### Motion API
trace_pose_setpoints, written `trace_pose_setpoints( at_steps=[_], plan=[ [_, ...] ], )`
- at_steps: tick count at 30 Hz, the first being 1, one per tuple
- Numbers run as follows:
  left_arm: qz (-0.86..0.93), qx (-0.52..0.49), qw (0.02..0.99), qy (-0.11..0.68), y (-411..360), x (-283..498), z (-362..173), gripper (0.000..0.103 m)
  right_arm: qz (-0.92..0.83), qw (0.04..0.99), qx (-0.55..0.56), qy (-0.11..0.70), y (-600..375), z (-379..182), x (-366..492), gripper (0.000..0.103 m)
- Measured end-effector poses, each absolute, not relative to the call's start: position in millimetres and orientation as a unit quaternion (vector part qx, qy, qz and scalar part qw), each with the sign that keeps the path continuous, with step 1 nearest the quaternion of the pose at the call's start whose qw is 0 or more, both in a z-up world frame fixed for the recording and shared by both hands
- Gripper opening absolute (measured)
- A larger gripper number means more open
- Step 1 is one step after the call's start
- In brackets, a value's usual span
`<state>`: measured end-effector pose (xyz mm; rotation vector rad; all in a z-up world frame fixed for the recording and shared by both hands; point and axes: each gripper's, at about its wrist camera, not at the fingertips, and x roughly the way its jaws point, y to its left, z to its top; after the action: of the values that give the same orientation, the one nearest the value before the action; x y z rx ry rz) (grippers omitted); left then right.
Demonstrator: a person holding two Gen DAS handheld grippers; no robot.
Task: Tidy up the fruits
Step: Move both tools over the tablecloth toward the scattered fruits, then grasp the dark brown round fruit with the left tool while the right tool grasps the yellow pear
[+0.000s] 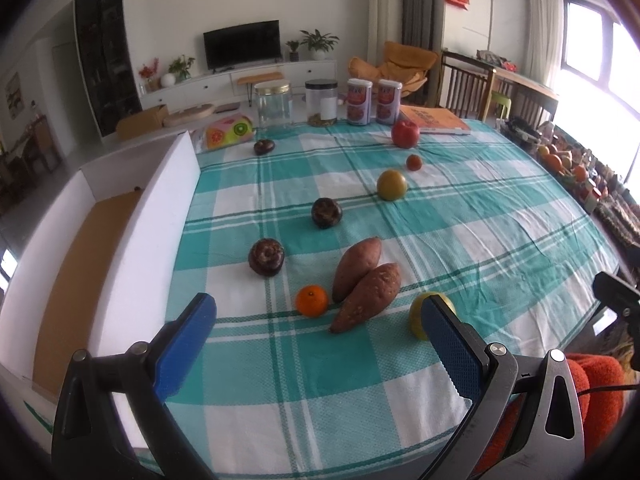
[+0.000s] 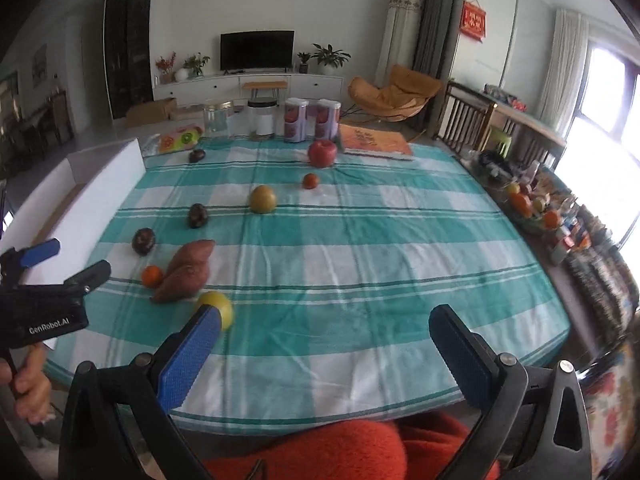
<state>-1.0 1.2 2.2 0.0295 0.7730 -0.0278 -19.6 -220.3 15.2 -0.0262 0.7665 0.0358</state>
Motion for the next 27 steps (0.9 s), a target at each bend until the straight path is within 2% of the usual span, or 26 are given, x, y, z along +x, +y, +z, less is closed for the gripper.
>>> trace_pose_setpoints(
  at_steps=[3,7,17,27],
  plan=[
    [-0.015,0.012,0.928,0.373,5,-3,4,0.103,0.021,0.926,0.03,0.376,-228,-12,-16,0.103],
    [-0.01,0.008,0.925,0.381,12,-4,-2,0.103,0.023,0.924,0.032,0.379,-216,-37,-15,0.103],
    [-0.008,0.007,0.911,0.412,14,-6,-34,0.103,0.032,0.942,0.04,0.331,-206,-41,-26,0.103],
    [-0.005,0.002,0.881,0.473,17,2,-80,0.102,0.033,0.935,0.045,0.35,-206,-54,-19,0.103]
  ],
)
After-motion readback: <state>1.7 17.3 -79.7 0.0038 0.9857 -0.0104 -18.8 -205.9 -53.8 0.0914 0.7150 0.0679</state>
